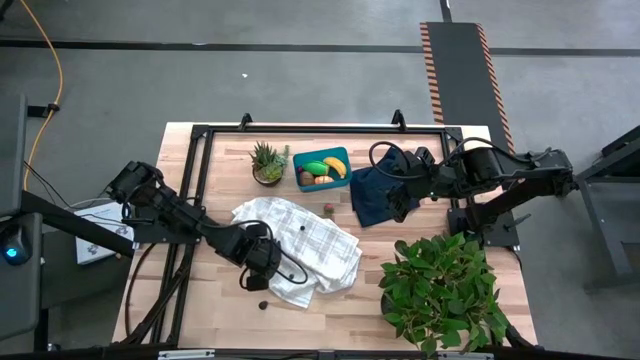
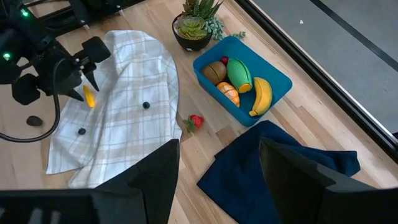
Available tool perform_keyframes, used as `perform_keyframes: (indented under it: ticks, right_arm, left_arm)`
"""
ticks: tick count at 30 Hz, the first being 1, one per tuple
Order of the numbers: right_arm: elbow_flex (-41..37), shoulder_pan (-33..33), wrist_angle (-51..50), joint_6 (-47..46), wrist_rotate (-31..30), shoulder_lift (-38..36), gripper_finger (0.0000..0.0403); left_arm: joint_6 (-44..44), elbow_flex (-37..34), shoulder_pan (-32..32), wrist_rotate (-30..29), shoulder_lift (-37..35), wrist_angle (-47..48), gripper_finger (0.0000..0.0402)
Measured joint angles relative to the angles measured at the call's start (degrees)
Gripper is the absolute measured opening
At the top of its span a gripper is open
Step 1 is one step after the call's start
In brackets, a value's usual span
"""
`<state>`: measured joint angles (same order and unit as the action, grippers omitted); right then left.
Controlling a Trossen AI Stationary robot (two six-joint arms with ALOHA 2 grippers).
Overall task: Pick and placing Produce into tupperware
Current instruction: Put the yellow corn into the blue bin
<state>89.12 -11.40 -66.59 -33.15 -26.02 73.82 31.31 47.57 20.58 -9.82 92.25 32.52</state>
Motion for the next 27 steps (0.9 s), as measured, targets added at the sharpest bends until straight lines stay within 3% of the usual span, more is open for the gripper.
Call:
perform_keyframes:
  ticks: [10,27]
  right_arm:
    - [0.00,-0.01,0.00,0.04,0.00,0.00,0.0213]
    - [0.00,-0.02,0.00,0.16,0.00,0.00,0.0213]
  left_arm:
    - [0.18,-0.39,0.04,0.99,0.00,-1.35,0.0171]
    - [-0.88,-0.39,0.00,2.94,0.00,-1.12,0.0056]
